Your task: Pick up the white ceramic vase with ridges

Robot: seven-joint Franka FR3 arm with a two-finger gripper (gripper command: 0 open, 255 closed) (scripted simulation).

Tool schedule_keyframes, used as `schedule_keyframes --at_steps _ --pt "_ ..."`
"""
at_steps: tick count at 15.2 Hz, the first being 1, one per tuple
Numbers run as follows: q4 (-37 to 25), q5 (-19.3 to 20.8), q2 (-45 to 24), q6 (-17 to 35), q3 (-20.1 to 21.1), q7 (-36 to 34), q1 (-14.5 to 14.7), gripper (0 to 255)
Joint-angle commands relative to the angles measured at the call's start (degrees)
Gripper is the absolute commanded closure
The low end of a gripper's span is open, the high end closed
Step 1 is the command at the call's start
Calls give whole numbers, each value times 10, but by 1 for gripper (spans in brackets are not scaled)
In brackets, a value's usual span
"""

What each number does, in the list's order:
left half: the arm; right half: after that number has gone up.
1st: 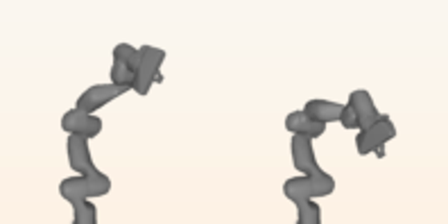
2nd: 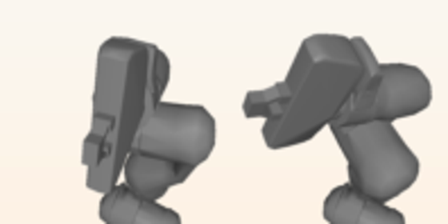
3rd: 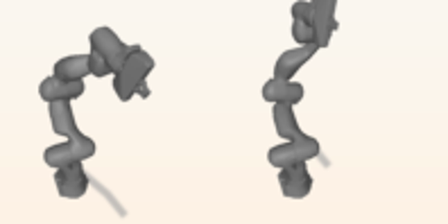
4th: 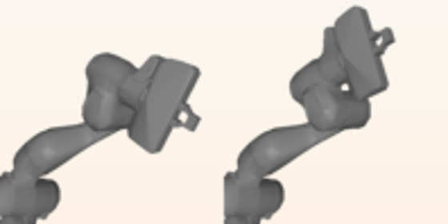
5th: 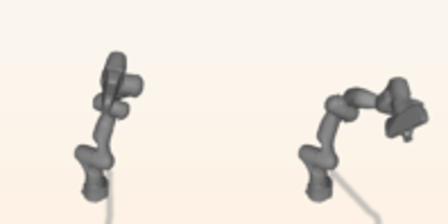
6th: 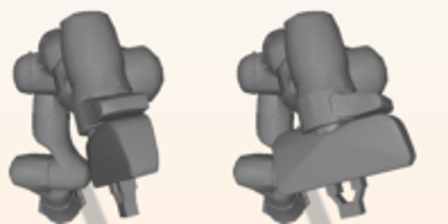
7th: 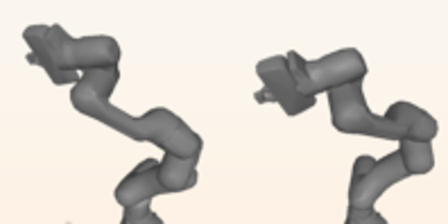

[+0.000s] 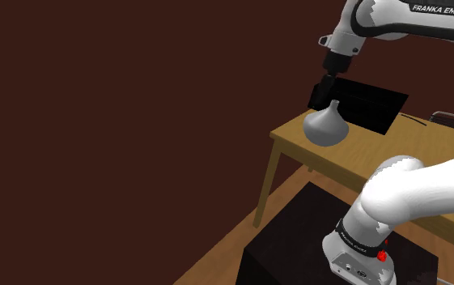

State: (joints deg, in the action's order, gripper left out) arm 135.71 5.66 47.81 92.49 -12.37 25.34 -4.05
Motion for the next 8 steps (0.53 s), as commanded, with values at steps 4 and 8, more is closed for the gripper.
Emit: schedule_keyframes --at_steps 4,8 --pt "-20 47 -16 8 -66 76 -16 0" --pt "-44 77 -43 23 -120 136 -22 0"
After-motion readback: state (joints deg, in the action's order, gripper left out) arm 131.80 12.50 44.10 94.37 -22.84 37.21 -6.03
